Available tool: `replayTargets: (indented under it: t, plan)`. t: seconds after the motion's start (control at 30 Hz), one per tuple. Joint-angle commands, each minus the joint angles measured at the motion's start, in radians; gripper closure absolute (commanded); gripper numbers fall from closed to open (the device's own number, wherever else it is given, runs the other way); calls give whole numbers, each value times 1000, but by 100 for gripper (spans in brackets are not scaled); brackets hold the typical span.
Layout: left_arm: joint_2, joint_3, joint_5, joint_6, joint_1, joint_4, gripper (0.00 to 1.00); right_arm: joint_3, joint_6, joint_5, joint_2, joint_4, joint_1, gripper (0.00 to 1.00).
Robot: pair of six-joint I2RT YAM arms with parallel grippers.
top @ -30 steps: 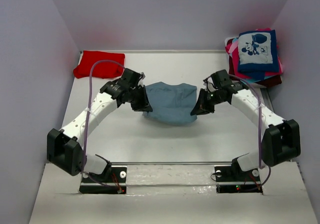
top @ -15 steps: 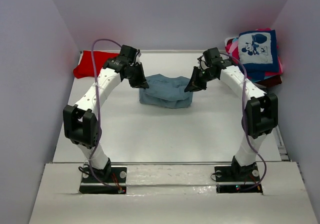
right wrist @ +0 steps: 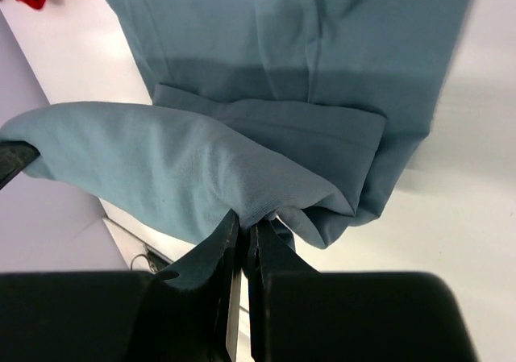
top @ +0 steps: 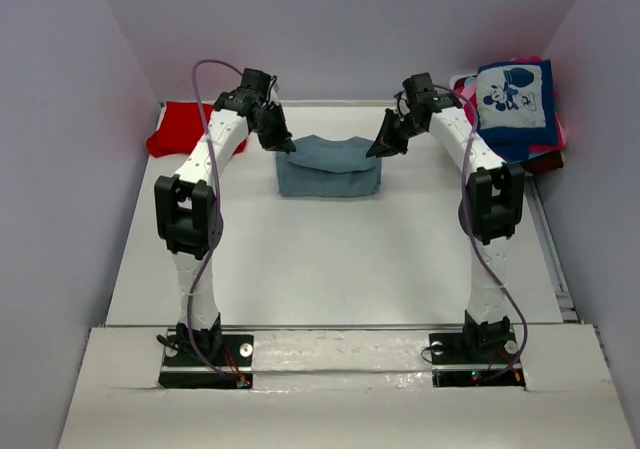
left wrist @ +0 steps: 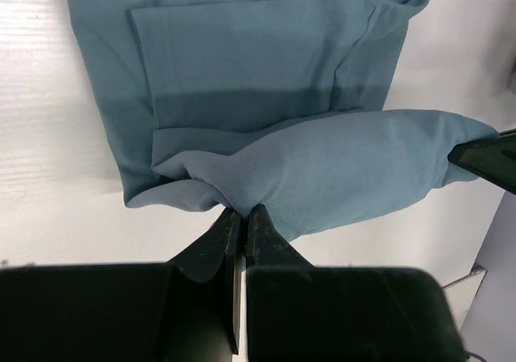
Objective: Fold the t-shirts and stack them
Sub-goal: Fold the long partially folded tshirt into a neat square
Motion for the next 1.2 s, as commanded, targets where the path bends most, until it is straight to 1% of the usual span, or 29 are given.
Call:
replayTargets:
  t: [0.0, 0.23, 0.33, 0.5, 0.6, 0.73, 0.83, 0.9, 0.93, 0.97, 1.0, 1.03, 1.07, 1.1, 1.13, 1.17]
  plan:
    - [15, 97, 26, -14, 22, 29, 94, 139, 23, 1, 50, -27, -21, 93]
    - [98, 145, 22, -45, 31, 90, 94, 254, 62, -25, 137, -5, -30, 93]
    - [107, 142, 5, -45, 31, 161, 94, 314, 63, -24, 174, 18, -30, 93]
    - [133, 126, -33, -26, 31, 225, 94, 333, 54, 1, 206, 97, -30, 93]
    - [138, 120, -82, -3, 31, 262, 94, 348, 45, 38, 221, 136, -30, 93]
    - [130, 116, -185, 33, 31, 319, 94, 360, 28, 90, 228, 189, -30, 93]
    - [113, 85, -249, 53, 31, 380, 94, 366, 26, 114, 228, 235, -30, 93]
    - [110, 73, -274, 56, 31, 417, 94, 414, 28, 125, 252, 243, -30, 93]
    - [119, 76, -291, 55, 31, 425, 88, 438, 28, 125, 266, 232, -30, 93]
    - [127, 83, -293, 58, 31, 423, 75, 466, 28, 125, 280, 223, -30, 93]
    - [137, 109, -300, 55, 31, 417, 55, 509, 30, 127, 306, 219, -30, 88]
    - [147, 123, -306, 53, 31, 411, 37, 518, 31, 131, 313, 214, -30, 81]
    - [159, 138, -306, 56, 31, 405, 23, 521, 33, 136, 318, 214, -30, 69]
    - [183, 170, -306, 61, 31, 394, 1, 517, 37, 147, 320, 218, -39, 31]
    - [196, 189, -306, 61, 31, 384, 1, 515, 37, 150, 323, 222, -40, 13]
    - [209, 206, -306, 60, 31, 362, 1, 509, 36, 156, 326, 219, -40, 1]
